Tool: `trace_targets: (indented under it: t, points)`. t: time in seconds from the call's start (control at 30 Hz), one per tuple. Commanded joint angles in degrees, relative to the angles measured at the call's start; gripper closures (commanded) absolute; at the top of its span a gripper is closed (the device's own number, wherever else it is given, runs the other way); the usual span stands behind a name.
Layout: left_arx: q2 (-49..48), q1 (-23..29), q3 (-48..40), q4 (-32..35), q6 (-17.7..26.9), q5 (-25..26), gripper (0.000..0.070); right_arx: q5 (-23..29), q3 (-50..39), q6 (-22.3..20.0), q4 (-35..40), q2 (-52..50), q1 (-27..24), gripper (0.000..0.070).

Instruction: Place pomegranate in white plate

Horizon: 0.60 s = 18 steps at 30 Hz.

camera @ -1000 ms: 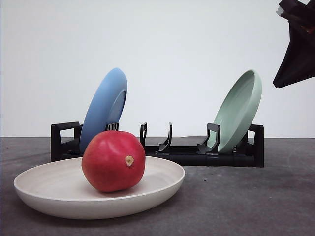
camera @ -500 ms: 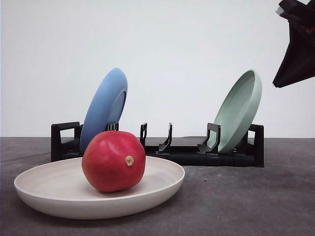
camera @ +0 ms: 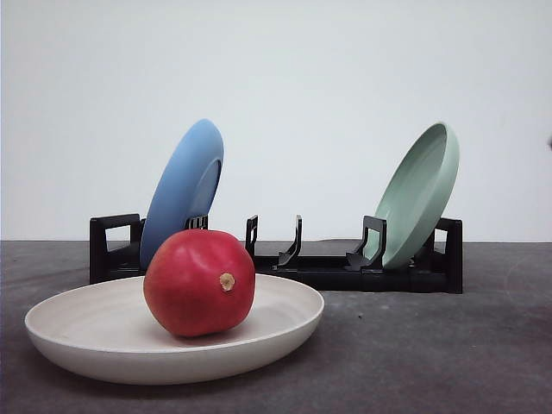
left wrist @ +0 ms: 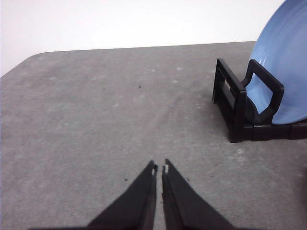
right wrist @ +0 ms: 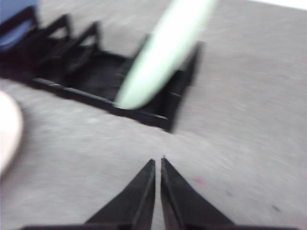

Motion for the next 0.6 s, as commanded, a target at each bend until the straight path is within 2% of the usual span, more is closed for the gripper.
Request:
trace_targets:
  t: [0.0,0.13,0.33,0.57]
  points:
    - [-0.1,0.0,-0.6,-0.1,0.8,0.1,0.07,0.1,-3.5,0.5,2.4,-4.3,-1.6,0.0687]
    - [-0.1,0.0,-0.6,-0.1,0.8,0.1,0.07,0.1,-10.8,0.6,5.2,-14.8,-6.3,0.0687]
    - [-0.1,0.0,-0.6,-0.1,0.8,0.1,0.07,0.5,-16.9,0.6,5.9,-27.1,-12.0,0.0687]
    - [-0.1,0.0,-0.6,-0.1,0.8,0.1,0.07,0.5,-21.1,1.4,8.6,-30.7,-14.6,0.0687]
